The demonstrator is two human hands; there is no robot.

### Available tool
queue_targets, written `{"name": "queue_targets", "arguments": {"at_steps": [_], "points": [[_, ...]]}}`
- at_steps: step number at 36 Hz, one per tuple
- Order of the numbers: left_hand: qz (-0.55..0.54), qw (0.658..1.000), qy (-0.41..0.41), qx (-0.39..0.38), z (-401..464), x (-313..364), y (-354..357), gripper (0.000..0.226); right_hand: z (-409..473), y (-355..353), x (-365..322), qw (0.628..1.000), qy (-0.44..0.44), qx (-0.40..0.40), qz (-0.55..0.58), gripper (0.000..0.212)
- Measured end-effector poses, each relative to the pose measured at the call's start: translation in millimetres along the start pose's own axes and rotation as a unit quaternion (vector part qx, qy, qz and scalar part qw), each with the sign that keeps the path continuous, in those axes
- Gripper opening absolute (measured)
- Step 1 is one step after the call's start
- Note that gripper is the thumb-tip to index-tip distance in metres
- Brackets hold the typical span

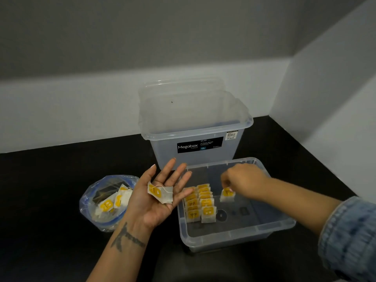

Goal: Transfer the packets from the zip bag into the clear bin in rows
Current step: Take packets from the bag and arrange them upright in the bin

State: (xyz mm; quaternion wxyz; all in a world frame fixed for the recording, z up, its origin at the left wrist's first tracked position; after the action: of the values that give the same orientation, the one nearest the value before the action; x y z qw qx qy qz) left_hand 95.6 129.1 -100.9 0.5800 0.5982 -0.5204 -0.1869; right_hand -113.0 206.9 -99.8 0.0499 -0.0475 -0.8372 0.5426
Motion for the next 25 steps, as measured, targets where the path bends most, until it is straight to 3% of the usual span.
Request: {"name": "queue_targets", "arguments": {"at_steps": [3, 6, 8, 25], "points": [[0.002, 1.0, -0.005, -0.024, -3.8, 1.3, -1.9, 0.045, 10.5, 12.2, -5.7, 0.999, -0.005, -0.009, -0.05, 0.023], [0.003, 1.0, 0.001, 0.002, -6.5, 1.0, -5.0, 0.037, 17.7, 16.6, -10.8, 0.996, -0.001, 0.015, -0.093, 0.023], [-0.005, 1.0, 0.006, 0.013, -6.8, 1.4, -7.7, 0.044, 20.6, 17.4, -13.1, 0.993, 0.004, 0.027, -0.113, 0.023], [-0.018, 0.999, 0.003, 0.04, -4.1, 1.2, -9.2, 0.045, 20.2, 25.9, -18.1, 0.989, 0.005, 0.075, -0.125, 0.029]]}}
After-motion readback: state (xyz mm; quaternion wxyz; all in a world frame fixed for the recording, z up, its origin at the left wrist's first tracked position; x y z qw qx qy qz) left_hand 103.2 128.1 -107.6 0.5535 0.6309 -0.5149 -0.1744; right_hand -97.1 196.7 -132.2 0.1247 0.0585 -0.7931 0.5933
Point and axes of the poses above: each hand's wrist, its own z-axis towards the middle knuckle, its own y-axis out of the palm, x = y × z, the point moved 2 cm from there along z, towards the middle knuckle, and after that the axes turned 8 degrees about -x, right-handed, at the moved point
